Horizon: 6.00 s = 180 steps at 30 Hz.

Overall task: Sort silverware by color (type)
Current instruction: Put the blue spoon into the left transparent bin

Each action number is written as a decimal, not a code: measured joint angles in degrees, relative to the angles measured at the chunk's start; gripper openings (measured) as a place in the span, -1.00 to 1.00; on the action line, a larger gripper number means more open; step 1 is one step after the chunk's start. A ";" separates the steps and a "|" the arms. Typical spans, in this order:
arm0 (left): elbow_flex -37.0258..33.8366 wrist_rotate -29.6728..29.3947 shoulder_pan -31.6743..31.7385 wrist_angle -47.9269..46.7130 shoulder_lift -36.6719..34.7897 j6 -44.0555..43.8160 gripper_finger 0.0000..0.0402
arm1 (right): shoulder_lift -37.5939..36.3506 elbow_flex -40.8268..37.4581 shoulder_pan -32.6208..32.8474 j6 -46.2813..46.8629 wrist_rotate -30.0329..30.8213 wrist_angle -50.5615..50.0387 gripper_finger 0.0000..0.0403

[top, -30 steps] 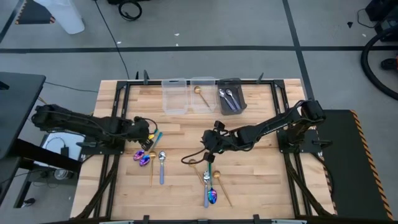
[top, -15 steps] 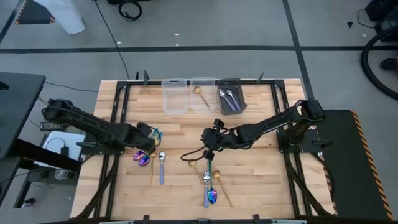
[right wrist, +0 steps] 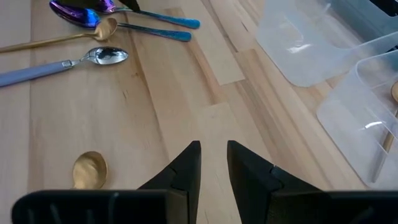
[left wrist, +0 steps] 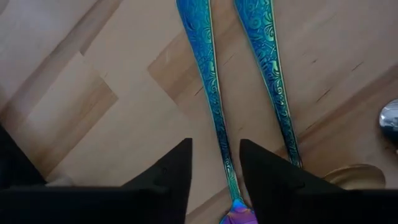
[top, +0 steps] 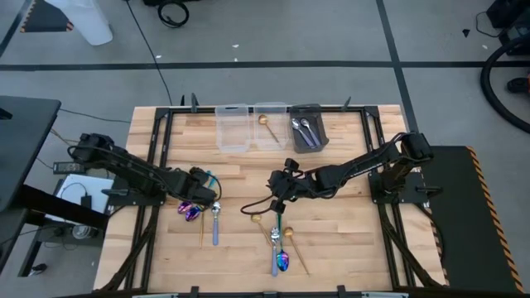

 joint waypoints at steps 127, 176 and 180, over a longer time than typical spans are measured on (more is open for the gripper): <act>13.46 -12.90 27.72 36.98 -0.07 139.01 -0.86 | -8.76 0.04 10.36 18.33 15.21 -33.53 -0.56; 13.46 12.94 54.43 47.45 12.89 168.46 -0.86 | -9.16 0.04 11.02 23.02 18.88 -36.66 -0.56; 13.46 13.48 54.38 47.05 13.07 168.46 -0.86 | -9.16 0.04 11.02 22.60 18.90 -35.82 -0.56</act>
